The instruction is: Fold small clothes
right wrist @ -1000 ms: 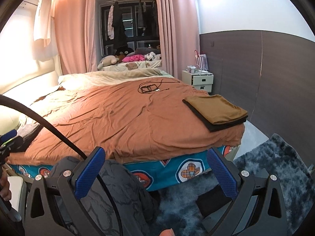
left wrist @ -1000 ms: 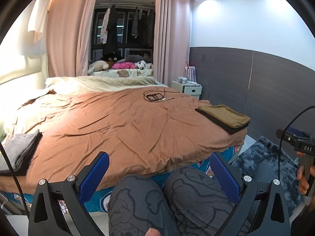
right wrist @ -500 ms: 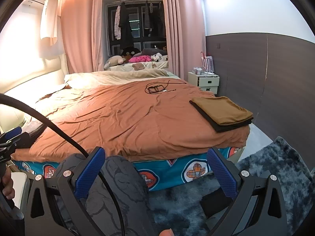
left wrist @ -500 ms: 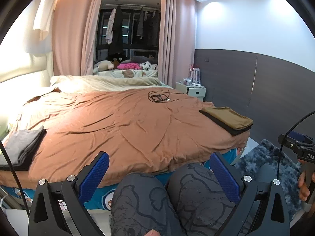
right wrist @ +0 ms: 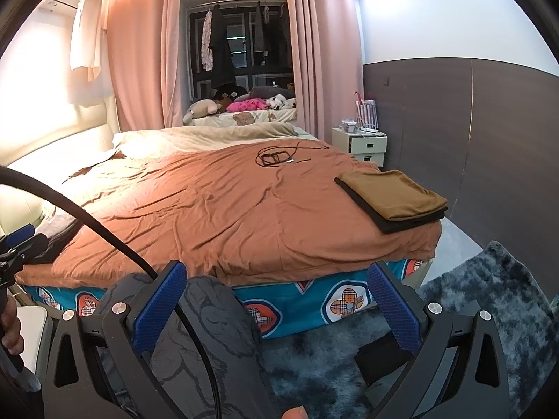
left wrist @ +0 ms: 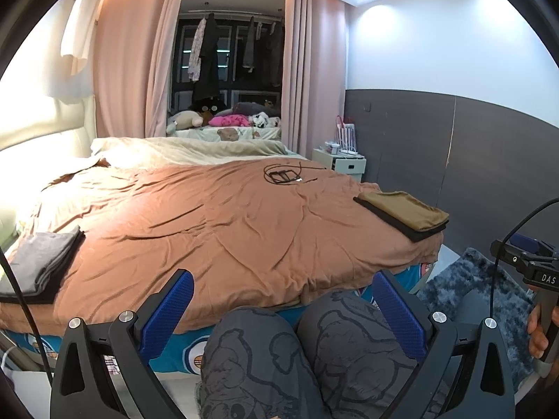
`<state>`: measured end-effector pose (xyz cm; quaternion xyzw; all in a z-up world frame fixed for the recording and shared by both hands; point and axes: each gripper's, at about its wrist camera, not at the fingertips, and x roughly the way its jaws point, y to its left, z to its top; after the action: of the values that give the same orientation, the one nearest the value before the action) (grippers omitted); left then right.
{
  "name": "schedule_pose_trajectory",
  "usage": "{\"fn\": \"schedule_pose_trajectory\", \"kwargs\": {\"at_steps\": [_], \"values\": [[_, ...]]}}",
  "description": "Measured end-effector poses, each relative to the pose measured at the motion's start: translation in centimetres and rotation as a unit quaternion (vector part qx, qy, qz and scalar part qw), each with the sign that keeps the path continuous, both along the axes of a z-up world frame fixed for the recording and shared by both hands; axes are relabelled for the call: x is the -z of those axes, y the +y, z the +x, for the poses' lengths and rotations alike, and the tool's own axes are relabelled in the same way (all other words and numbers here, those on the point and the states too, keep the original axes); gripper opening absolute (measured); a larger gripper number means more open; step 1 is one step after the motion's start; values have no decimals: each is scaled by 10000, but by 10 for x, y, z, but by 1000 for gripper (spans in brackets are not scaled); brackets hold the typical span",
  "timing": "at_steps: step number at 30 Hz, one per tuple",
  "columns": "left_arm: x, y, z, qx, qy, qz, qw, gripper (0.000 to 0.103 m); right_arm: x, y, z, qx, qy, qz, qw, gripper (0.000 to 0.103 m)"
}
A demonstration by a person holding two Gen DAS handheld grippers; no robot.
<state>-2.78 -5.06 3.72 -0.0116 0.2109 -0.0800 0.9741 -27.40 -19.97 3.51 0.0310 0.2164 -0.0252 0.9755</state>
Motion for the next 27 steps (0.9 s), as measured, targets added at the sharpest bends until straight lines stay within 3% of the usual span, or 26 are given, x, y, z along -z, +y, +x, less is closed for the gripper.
{"fn": "schedule_pose_trajectory", "kwargs": {"at_steps": [27], "values": [[3,3,5,-36,63,-23,10000,103,0,9,0,-64,90,34,9999,103]]}}
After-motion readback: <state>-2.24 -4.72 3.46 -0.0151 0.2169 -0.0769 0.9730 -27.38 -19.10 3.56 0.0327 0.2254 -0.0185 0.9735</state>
